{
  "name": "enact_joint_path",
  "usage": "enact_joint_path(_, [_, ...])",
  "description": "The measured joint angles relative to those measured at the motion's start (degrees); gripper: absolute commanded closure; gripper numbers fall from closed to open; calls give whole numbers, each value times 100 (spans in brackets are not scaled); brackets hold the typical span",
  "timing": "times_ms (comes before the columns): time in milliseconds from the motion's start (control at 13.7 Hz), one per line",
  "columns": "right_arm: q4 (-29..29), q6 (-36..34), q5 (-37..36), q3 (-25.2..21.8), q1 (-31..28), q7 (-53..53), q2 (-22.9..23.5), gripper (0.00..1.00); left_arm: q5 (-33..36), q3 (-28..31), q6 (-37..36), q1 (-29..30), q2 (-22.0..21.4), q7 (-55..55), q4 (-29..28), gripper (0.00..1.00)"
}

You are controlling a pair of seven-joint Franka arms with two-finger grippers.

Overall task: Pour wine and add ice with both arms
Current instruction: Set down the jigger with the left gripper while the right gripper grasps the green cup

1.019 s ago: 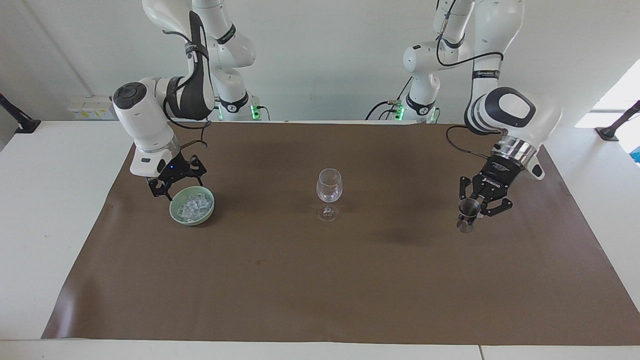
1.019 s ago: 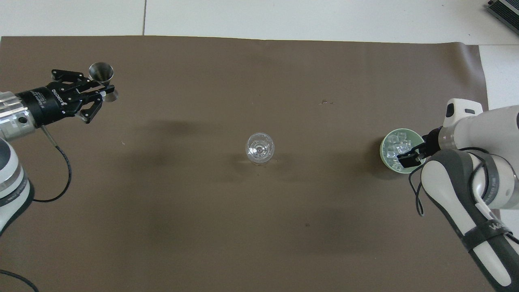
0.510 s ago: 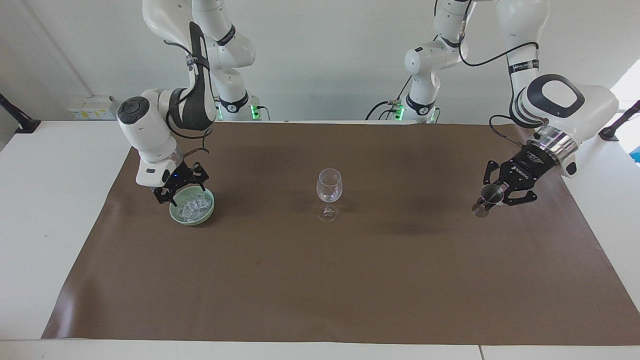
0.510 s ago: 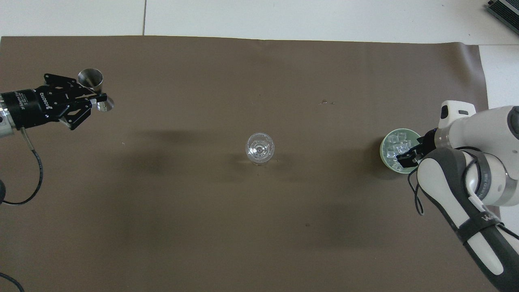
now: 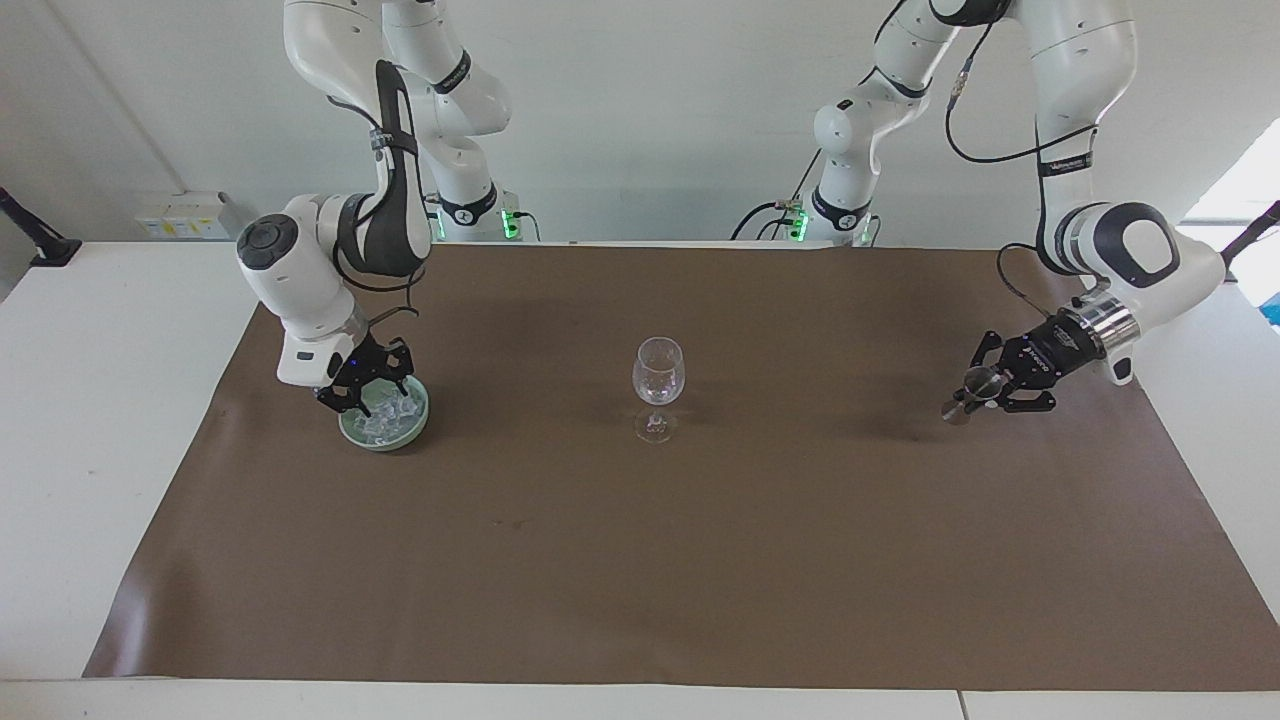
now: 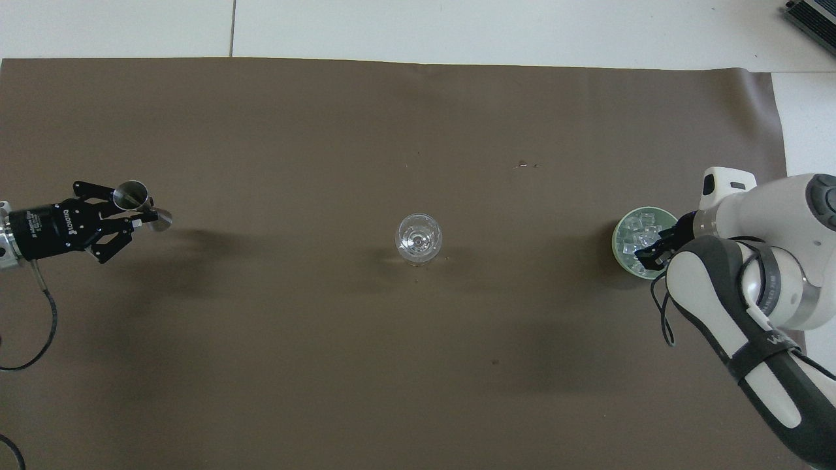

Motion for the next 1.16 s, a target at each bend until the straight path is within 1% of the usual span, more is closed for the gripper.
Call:
enact_joint_path(146, [0,2,8,-2,-8,0,8,48,-479,6,36,96,-8,601,-417,100])
enact_joint_path(218, [0,2,10,-3,-11,0,8,52,-716,4,95,98,-8,686,-578,100])
enact_joint_path(364, [0,3,13,-3,-12,0,8,59,-1186,0,142,98,-2,1040,-819,100])
enact_joint_path(582, [0,3,19,-3,-13,0,8,66,-1388,-21,200,97,7,1525,-993,100])
enact_joint_path(801, [0,3,23,-3,-16,0,8,72,-1530,-30,456,80,70,1540,-1024,100])
enact_joint_path(946, [0,3,26,-3,-24,0,8,74,-1584,-58,623,27,123,1553,-1024,100])
enact_joint_path(1165, [0,3,29,-3,-26,0,9,81,-1697,-75,895,-93,160,1556,-1024,100])
